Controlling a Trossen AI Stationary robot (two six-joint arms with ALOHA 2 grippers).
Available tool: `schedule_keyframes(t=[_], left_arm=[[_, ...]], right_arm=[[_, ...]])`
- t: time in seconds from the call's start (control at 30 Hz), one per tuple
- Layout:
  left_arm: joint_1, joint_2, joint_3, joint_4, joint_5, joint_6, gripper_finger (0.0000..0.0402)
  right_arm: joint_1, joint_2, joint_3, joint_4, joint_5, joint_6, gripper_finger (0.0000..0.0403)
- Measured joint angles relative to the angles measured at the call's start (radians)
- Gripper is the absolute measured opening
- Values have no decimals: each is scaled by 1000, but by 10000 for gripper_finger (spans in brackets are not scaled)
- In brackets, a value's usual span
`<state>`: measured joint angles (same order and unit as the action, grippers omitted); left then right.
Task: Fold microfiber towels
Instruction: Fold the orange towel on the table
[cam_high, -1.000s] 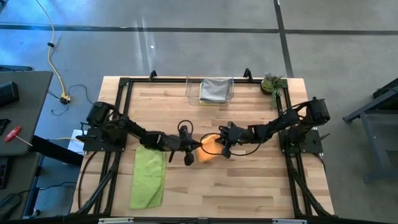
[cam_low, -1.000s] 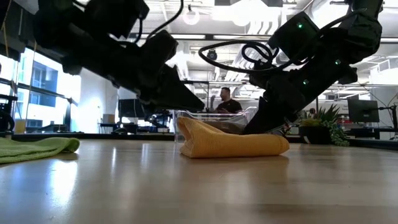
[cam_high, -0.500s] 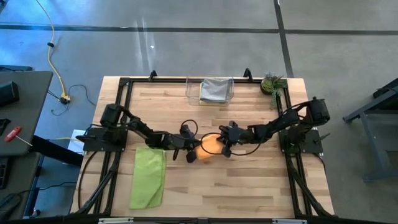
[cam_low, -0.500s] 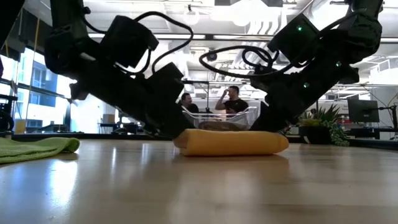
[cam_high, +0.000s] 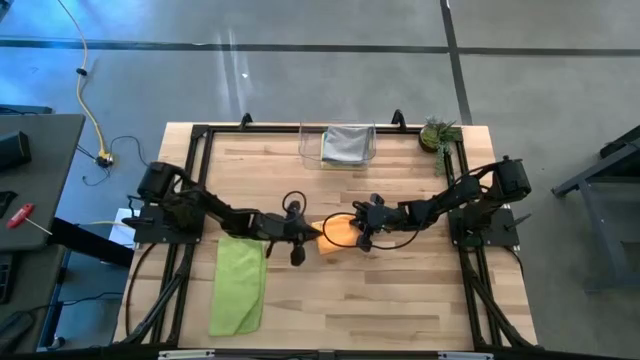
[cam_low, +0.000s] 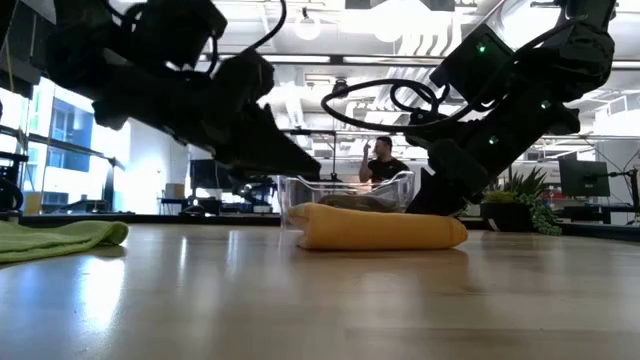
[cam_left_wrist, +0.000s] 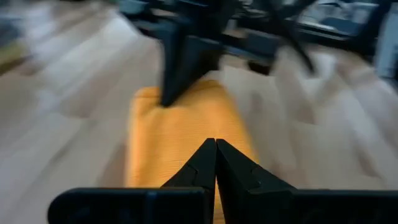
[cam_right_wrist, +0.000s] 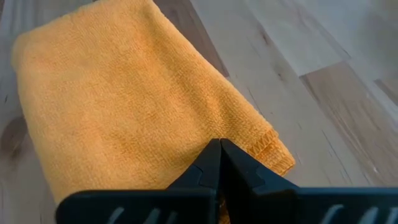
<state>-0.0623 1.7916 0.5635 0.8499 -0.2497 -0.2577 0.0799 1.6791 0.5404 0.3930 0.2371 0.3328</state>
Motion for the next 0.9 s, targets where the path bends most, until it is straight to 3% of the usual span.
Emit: schedule_keyframes(t=[0.33, 0.6, 0.73, 0.9], left_arm=[[4, 115, 62, -22, -15, -3, 0], [17, 167, 57, -27, 23, -27, 0], [17, 167, 57, -35, 26, -27, 0], [20, 168, 57, -41, 26, -27, 0]], right_arm=[[0, 0, 0, 2, 3, -3, 0], [0, -17, 6, -39, -19, -131, 6], [3, -58, 66, -201, -60, -152, 48], [73, -92, 189, -420, -72, -228, 145]])
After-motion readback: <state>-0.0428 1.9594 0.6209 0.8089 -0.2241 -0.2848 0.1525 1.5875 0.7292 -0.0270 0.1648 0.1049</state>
